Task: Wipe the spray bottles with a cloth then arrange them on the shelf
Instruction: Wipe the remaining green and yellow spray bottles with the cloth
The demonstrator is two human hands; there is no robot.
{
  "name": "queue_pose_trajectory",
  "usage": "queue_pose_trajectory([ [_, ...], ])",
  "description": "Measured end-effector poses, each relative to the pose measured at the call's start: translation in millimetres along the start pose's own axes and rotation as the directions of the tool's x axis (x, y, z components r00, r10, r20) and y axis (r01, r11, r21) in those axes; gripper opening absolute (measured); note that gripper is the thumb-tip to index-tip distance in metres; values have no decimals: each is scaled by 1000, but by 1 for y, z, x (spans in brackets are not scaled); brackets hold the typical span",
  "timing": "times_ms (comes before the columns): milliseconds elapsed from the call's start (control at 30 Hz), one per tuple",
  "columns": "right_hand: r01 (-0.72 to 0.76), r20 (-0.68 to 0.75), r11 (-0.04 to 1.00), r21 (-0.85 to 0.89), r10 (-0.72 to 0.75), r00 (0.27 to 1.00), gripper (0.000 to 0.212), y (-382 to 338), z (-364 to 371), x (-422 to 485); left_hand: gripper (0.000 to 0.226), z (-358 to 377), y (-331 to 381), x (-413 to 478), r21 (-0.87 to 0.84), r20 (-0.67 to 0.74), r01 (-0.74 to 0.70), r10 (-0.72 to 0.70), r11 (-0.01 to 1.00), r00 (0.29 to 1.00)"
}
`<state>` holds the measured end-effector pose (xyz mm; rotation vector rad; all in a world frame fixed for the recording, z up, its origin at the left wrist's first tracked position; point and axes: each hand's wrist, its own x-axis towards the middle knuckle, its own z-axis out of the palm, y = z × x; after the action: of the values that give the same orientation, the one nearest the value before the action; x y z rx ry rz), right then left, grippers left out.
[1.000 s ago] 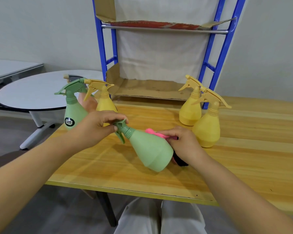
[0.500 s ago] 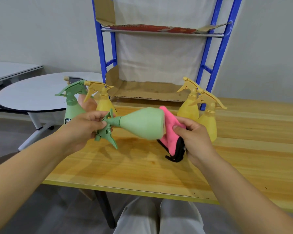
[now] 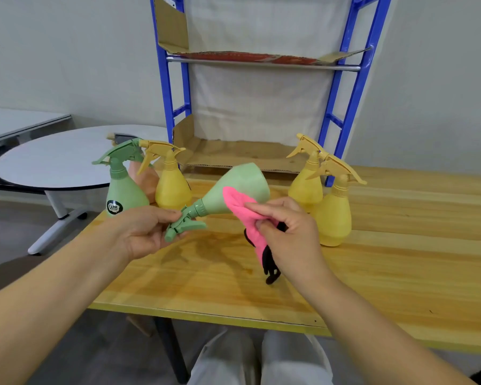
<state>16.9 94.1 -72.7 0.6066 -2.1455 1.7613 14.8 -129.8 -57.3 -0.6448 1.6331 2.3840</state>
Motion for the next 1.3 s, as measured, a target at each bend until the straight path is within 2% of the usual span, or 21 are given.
queue_pose_trajectory([
  [133, 3, -145, 1000, 14, -1, 989, 40, 4, -9, -1, 11, -3, 6, -3, -66, 7, 13, -13, 998, 1000],
  [300, -1, -340, 996, 85, 30, 940, 41, -1, -19, 11, 14, -6, 7, -7, -105, 30, 20, -16, 994, 999],
  [467, 39, -219, 997, 69, -23, 975, 40, -10, -15, 22, 19, -2, 0, -13, 70, 80, -5, -1, 998, 997],
  [633, -18, -149, 999, 44, 25, 989, 44, -5, -21, 32, 22, -5, 1, -18, 169, 137, -67, 44, 983, 990],
  [833, -189, -80, 971, 149, 203, 976, 48, 8, -20, 24, 23, -7, -4, -15, 106, 79, -77, 69, 991, 994],
  [967, -336, -11, 889, 312, 357, 934, 46, 10, -17, 19, 21, -7, -10, -16, 71, 22, -103, 102, 992, 995],
  [1067, -411, -13, 841, 352, 444, 896, 39, 13, -12, 18, 22, -3, -13, -17, 111, -45, -185, 191, 976, 981],
  [1200, -494, -43, 795, 352, 541, 840, 35, 16, -4, 14, 23, -1, -14, -19, 195, -141, -327, 356, 925, 924],
  [1300, -513, -44, 787, 343, 559, 828, 36, 18, 2, 9, 30, -4, -15, -22, 335, -120, -430, 491, 838, 863],
])
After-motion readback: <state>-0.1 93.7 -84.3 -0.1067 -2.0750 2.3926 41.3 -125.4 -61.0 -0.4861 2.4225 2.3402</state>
